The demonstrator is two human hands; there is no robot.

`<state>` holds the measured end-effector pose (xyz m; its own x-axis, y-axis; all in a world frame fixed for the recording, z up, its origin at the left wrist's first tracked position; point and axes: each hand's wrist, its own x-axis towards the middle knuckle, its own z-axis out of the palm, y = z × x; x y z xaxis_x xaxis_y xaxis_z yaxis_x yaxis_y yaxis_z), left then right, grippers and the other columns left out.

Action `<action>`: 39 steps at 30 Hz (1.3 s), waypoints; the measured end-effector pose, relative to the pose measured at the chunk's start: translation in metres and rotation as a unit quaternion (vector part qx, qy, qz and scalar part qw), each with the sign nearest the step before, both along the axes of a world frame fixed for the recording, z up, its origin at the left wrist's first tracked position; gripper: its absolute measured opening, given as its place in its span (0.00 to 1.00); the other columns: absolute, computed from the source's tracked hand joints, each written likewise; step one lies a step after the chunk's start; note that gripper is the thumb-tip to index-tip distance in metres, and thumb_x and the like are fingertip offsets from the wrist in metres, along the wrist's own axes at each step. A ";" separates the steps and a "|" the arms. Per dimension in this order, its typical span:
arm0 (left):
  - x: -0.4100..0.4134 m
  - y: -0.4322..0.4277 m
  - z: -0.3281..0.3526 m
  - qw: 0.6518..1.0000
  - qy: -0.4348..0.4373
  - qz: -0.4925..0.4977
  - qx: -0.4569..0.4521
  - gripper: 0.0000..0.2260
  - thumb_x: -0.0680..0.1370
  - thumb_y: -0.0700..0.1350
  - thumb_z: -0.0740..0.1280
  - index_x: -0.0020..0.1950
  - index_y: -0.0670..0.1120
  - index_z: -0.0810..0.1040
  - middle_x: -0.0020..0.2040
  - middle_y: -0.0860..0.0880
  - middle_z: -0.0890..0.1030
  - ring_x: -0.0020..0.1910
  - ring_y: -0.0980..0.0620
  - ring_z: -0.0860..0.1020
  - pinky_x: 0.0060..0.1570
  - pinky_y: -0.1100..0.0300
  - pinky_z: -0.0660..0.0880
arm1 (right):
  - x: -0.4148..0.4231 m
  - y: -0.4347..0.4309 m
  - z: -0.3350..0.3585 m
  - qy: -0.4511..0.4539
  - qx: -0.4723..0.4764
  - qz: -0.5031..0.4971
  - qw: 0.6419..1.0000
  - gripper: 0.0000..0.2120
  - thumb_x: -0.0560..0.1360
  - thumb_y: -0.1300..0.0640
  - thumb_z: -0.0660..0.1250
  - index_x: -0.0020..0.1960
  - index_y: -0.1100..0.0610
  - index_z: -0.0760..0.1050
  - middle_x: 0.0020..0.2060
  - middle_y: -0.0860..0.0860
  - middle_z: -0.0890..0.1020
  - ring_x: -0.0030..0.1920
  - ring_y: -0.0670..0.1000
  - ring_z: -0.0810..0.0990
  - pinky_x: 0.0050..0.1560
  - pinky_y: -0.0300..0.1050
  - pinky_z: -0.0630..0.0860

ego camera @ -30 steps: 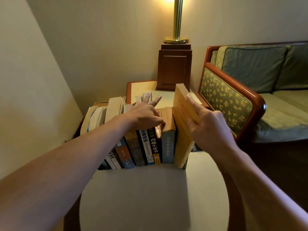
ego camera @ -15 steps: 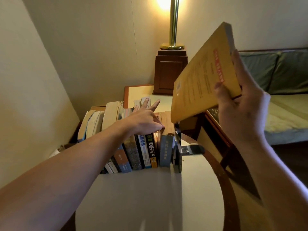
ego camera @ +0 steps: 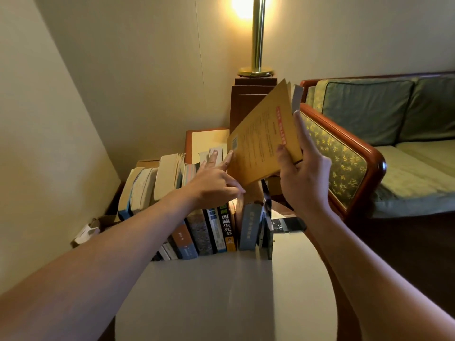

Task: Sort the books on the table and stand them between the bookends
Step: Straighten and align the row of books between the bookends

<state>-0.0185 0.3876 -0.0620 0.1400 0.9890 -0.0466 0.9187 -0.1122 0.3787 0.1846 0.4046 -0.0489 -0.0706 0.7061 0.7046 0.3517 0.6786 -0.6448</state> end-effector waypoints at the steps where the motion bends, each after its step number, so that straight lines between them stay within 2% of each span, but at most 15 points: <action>1: -0.002 -0.002 -0.003 1.000 0.000 -0.004 0.012 0.22 0.71 0.59 0.57 0.59 0.60 0.83 0.82 0.51 0.42 0.80 0.45 0.36 0.76 0.40 0.39 | 0.000 0.001 -0.001 -0.012 -0.002 0.000 1.000 0.29 0.82 0.58 0.63 0.80 0.52 0.57 0.62 0.43 0.72 0.37 0.44 0.81 0.33 0.30 0.78; 3: -0.006 -0.006 -0.007 0.998 -0.033 -0.003 0.050 0.28 0.70 0.60 0.55 0.66 0.53 0.77 0.83 0.47 0.46 0.81 0.46 0.42 0.78 0.42 0.47 | -0.001 0.002 -0.001 -0.035 -0.006 0.001 0.999 0.29 0.82 0.58 0.63 0.80 0.51 0.57 0.61 0.44 0.73 0.33 0.46 0.81 0.35 0.34 0.81; 5: -0.009 -0.010 -0.011 0.992 -0.095 0.013 0.076 0.29 0.71 0.58 0.55 0.70 0.48 0.70 0.82 0.46 0.50 0.81 0.49 0.47 0.77 0.46 0.52 | -0.003 0.002 -0.001 -0.049 -0.011 0.004 0.999 0.30 0.83 0.58 0.63 0.81 0.51 0.55 0.67 0.49 0.75 0.42 0.45 0.83 0.43 0.39 0.83; 8: -0.013 -0.012 -0.015 0.994 -0.073 0.025 0.080 0.35 0.74 0.57 0.52 0.81 0.48 0.56 0.83 0.48 0.47 0.81 0.52 0.44 0.78 0.48 0.45 | -0.007 0.002 0.001 -0.067 -0.026 0.016 0.997 0.30 0.83 0.58 0.62 0.81 0.49 0.53 0.72 0.55 0.72 0.57 0.54 0.83 0.52 0.41 0.79; 11: -0.018 -0.006 -0.015 0.998 -0.047 0.033 0.040 0.35 0.77 0.60 0.46 0.82 0.49 0.45 0.82 0.50 0.41 0.80 0.52 0.38 0.77 0.51 0.38 | -0.010 0.000 0.004 -0.107 -0.034 0.040 0.993 0.31 0.83 0.58 0.61 0.81 0.49 0.52 0.72 0.57 0.72 0.56 0.54 0.83 0.51 0.37 0.80; 15: -0.023 0.000 -0.012 0.999 -0.028 0.045 0.008 0.28 0.84 0.57 0.45 0.82 0.49 0.42 0.82 0.51 0.39 0.79 0.51 0.36 0.77 0.50 0.37 | -0.015 -0.003 0.008 -0.140 -0.039 0.050 0.988 0.31 0.83 0.58 0.61 0.81 0.49 0.51 0.71 0.59 0.73 0.49 0.45 0.80 0.42 0.25 0.75; 19: -0.025 0.006 -0.005 0.999 0.023 0.043 -0.015 0.25 0.86 0.54 0.44 0.82 0.50 0.42 0.82 0.53 0.40 0.80 0.51 0.37 0.78 0.49 0.37 | -0.021 -0.005 0.011 -0.149 -0.048 0.050 0.986 0.30 0.84 0.57 0.60 0.81 0.48 0.52 0.69 0.59 0.75 0.46 0.48 0.83 0.46 0.40 0.83; 21: -0.028 0.008 -0.004 0.998 0.032 0.044 -0.017 0.25 0.86 0.54 0.43 0.82 0.51 0.41 0.82 0.53 0.40 0.80 0.52 0.36 0.78 0.48 0.37 | -0.023 -0.005 0.010 -0.159 -0.053 0.056 0.984 0.29 0.84 0.57 0.60 0.81 0.48 0.52 0.69 0.59 0.75 0.50 0.52 0.83 0.50 0.47 0.84; 25: -0.029 0.009 -0.007 0.998 0.038 0.045 -0.008 0.26 0.86 0.55 0.43 0.82 0.50 0.42 0.82 0.53 0.39 0.80 0.52 0.36 0.76 0.50 0.38 | -0.029 -0.004 -0.002 -0.181 -0.061 0.077 0.979 0.29 0.84 0.59 0.59 0.81 0.50 0.53 0.70 0.58 0.75 0.58 0.52 0.80 0.55 0.41 0.80; 27: -0.028 0.010 -0.008 0.998 0.040 0.049 -0.003 0.26 0.86 0.56 0.43 0.82 0.50 0.42 0.82 0.54 0.39 0.80 0.52 0.36 0.76 0.49 0.39 | -0.032 -0.003 -0.011 -0.183 -0.069 0.080 0.977 0.29 0.84 0.59 0.59 0.81 0.50 0.53 0.69 0.58 0.75 0.61 0.55 0.80 0.57 0.46 0.81; 32: -0.025 0.011 -0.008 0.998 0.028 0.056 -0.006 0.26 0.86 0.56 0.44 0.82 0.52 0.41 0.82 0.55 0.40 0.80 0.52 0.37 0.77 0.49 0.39 | -0.046 -0.002 -0.036 -0.193 -0.045 0.062 0.978 0.27 0.84 0.56 0.59 0.80 0.50 0.55 0.56 0.56 0.83 0.47 0.49 0.84 0.46 0.47 0.84; 34: -0.027 0.011 -0.005 0.998 0.036 0.048 -0.014 0.26 0.86 0.57 0.44 0.82 0.54 0.42 0.82 0.56 0.40 0.80 0.52 0.37 0.78 0.44 0.40 | -0.050 -0.001 -0.042 -0.229 -0.022 0.031 0.973 0.26 0.85 0.52 0.57 0.81 0.50 0.54 0.55 0.56 0.84 0.48 0.52 0.84 0.48 0.53 0.83; 35: -0.029 0.010 -0.002 0.998 0.040 0.044 -0.017 0.25 0.85 0.57 0.45 0.82 0.55 0.43 0.81 0.57 0.41 0.80 0.53 0.37 0.79 0.44 0.42 | -0.051 0.001 -0.044 -0.256 -0.018 0.016 0.966 0.26 0.85 0.50 0.55 0.81 0.50 0.54 0.57 0.56 0.83 0.53 0.54 0.84 0.56 0.59 0.81; 37: -0.036 0.010 0.005 0.998 0.052 0.036 -0.019 0.24 0.86 0.58 0.46 0.81 0.58 0.46 0.81 0.60 0.44 0.80 0.54 0.41 0.79 0.46 0.43 | -0.052 0.006 -0.043 -0.305 -0.049 0.008 0.951 0.26 0.85 0.47 0.51 0.81 0.50 0.52 0.66 0.55 0.79 0.66 0.57 0.77 0.71 0.70 0.63; 39: -0.045 0.010 0.009 0.996 0.079 0.030 -0.013 0.23 0.85 0.59 0.46 0.81 0.61 0.47 0.81 0.61 0.47 0.80 0.55 0.43 0.79 0.46 0.44 | -0.054 0.006 -0.040 -0.335 -0.113 0.028 0.935 0.27 0.85 0.45 0.47 0.82 0.48 0.48 0.73 0.53 0.72 0.74 0.58 0.67 0.74 0.73 0.50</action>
